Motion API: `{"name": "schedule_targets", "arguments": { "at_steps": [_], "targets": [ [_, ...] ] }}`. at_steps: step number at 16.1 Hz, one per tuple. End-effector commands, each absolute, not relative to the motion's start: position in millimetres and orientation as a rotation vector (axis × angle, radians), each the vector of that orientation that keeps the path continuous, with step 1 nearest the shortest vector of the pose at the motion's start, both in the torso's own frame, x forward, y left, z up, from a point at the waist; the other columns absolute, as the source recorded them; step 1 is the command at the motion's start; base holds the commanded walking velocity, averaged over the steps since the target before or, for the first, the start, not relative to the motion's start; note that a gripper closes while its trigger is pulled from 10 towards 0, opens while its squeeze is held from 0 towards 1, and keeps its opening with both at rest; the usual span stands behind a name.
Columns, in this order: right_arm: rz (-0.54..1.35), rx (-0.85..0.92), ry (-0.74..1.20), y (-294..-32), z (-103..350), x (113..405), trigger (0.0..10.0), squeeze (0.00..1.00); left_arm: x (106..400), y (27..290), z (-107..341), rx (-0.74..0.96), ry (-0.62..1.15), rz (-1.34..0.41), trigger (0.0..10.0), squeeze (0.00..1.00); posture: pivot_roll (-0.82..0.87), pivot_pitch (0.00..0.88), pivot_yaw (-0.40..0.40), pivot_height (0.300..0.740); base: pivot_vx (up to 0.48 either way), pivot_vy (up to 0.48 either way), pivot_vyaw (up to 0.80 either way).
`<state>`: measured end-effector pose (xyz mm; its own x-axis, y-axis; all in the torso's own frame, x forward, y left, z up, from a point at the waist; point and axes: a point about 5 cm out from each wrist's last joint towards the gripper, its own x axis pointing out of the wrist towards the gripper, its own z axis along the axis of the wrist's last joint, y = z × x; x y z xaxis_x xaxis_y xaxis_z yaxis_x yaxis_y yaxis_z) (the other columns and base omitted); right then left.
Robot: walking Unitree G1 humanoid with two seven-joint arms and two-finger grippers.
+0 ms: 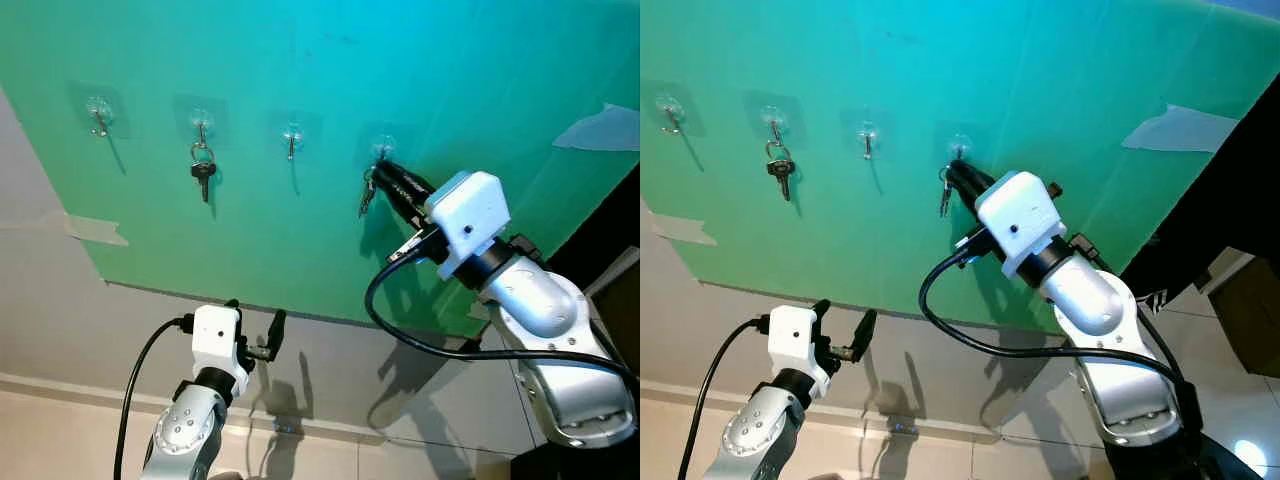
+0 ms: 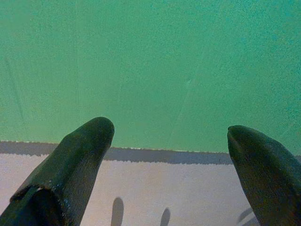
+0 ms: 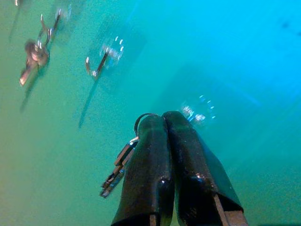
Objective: Hang keys on a hook
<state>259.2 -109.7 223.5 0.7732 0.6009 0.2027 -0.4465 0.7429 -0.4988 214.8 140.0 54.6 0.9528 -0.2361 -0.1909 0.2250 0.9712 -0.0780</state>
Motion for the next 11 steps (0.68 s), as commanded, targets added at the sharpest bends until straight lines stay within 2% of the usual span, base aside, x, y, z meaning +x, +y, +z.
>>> {"name": "schedule_targets", "arguments": {
  "at_steps": [1, 5, 7, 11],
  "targets": [
    [0.504, -0.509, -0.379, -118, 226, 267, 10.0, 0.00, 215, 136, 59, -0.062, 0.186, -0.244, 10.0, 0.00, 0.00, 0.000, -0.124, 0.722, 0.000, 0.000, 0.00],
    [0.389, -0.666, -0.423, -127, 226, 275, 10.0, 0.00, 213, 137, 59, -0.064, 0.193, -0.237, 10.0, 0.00, 0.00, 0.000, -0.126, 0.722, 0.000, 0.000, 0.00],
    [0.377, -0.667, -0.408, -127, 222, 277, 10.0, 0.00, 212, 137, 59, -0.064, 0.195, -0.235, 10.0, 0.00, 0.00, 0.000, -0.127, 0.722, 0.000, 0.000, 0.00],
    [0.349, -0.321, -0.321, -129, 224, 281, 10.0, 0.00, 212, 139, 59, -0.061, 0.198, -0.235, 10.0, 0.00, 0.00, 0.000, -0.123, 0.722, 0.000, 0.000, 0.00]
  ]
}}
